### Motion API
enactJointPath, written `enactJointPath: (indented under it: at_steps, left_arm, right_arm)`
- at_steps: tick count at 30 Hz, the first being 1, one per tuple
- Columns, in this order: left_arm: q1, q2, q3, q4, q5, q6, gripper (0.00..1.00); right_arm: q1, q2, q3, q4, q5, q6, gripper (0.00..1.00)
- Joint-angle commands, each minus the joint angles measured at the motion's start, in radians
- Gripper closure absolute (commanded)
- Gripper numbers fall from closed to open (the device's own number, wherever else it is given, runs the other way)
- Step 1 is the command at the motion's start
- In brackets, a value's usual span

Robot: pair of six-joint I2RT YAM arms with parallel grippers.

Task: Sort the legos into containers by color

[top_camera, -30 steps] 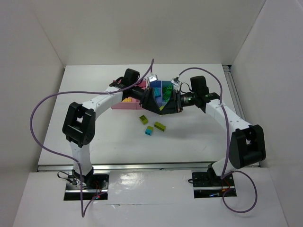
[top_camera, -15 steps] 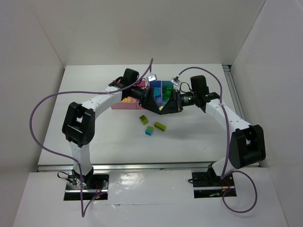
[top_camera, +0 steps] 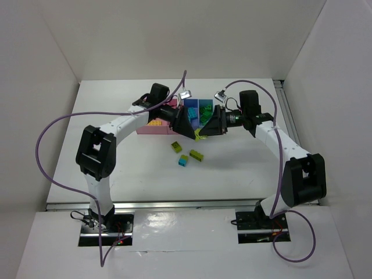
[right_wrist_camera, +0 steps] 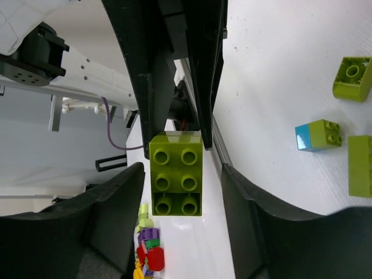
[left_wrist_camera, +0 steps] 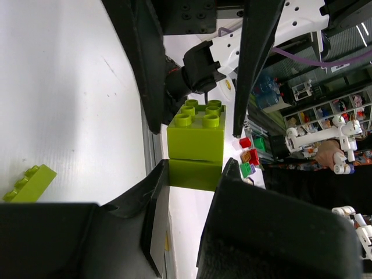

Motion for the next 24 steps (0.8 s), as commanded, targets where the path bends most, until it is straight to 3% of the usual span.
enactJointPath:
  at_steps: [1,4,6,14,18,19,20,24]
  left_arm:
    - [0.011,-0.028,0.014,0.014,0.054,0.039,1.0]
    - [0.011,-0.028,0.014,0.014,0.054,0.039,1.0]
    - [0.011,-0.028,0.014,0.014,0.045,0.039,1.0]
    - [0.011,-0.028,0.023,0.014,0.045,0.039,1.0]
    - [0.011,-0.028,0.023,0.014,0.045,0.039,1.0]
    - [0.011,-0.028,0.023,0.014,0.045,0.039,1.0]
    - [0.011,-0.028,0.023,0.014,0.045,0.039,1.0]
    - [0.011,-0.028,0.023,0.005,0.023,0.029,1.0]
  right_arm:
    - [-0.001,-0.033,0.022,0.069,-0.04,0.02,0.4]
    - [-0.001,-0.033,0.022,0.069,-0.04,0.02,0.44]
    - [-0.001,-0.023,0.022,0.043,-0.04,0.011,0.39]
    - [0.019,0.01,0.022,0.013,-0.04,-0.026,0.39]
    - [0.019,0.01,0.022,0.013,-0.04,-0.026,0.55]
    - [0.019,0.019,0.031,0.013,-0.04,-0.026,0.66]
    - [0.019,0.02,0.031,0.013,-0.04,-0.026,0.71]
    - [0.019,0.01,0.05,-0.029,0.069,-0.032,0.81]
